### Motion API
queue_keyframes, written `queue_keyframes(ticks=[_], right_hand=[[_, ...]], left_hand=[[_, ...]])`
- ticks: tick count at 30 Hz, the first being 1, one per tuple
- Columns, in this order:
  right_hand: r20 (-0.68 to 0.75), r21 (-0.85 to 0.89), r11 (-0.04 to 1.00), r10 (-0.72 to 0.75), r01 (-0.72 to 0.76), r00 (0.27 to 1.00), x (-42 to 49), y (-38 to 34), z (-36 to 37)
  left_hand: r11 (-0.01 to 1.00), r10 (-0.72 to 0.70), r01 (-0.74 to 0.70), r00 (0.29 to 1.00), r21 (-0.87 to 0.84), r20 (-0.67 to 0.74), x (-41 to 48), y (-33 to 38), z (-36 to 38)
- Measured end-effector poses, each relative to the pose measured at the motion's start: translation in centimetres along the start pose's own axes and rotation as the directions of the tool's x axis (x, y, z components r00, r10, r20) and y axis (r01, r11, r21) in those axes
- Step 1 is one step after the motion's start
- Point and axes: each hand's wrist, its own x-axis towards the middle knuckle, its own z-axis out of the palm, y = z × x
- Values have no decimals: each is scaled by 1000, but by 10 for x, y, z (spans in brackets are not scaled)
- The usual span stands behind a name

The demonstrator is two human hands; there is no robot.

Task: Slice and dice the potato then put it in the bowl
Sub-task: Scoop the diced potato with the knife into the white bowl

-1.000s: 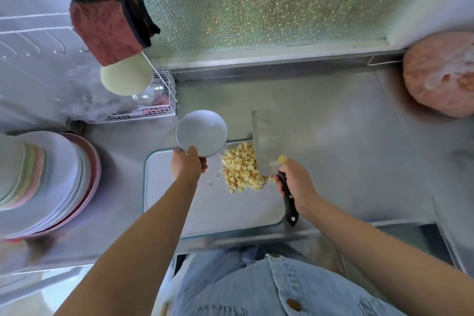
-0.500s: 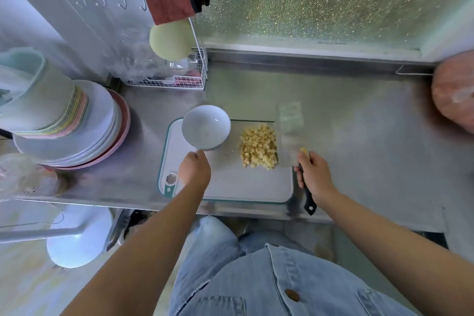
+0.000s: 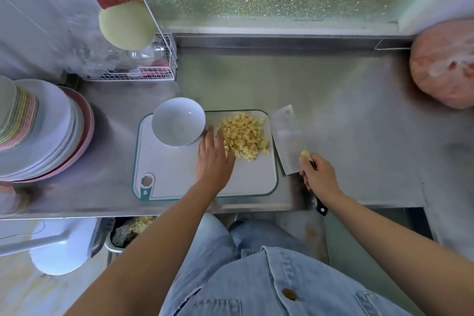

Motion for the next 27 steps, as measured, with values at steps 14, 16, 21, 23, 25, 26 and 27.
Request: queue_keyframes(ticks=[14,16,21,23,25,26,27], right_hand=[[109,-104,990,-81,93,991,31,-4,2],[141,-135,984,-98,117,985,29,-4,7],[159,-133,981,-117,138,980,23,-7,20],[174,-109,986,-102,122,979,24,-9,21],[202,-98,988,-96,118,975,23,-10,21],[225,-100,987,-100,125,969,22,-10,20],[250,-105,985,-106,136,963,20,-10,19]], left_hand=[[996,-79,77,996,53,42,7,3,8],[995,-84,81,996,60,42,6,3,9],[993,-94,89,994,80,61,8,2,9],[992,-94,88,993,89,65,8,2,9],[992,-97,91,993,89,69,8,2,8],[992,-101,95,992,87,70,8,2,8],[991,-104,98,992,88,72,8,2,8]])
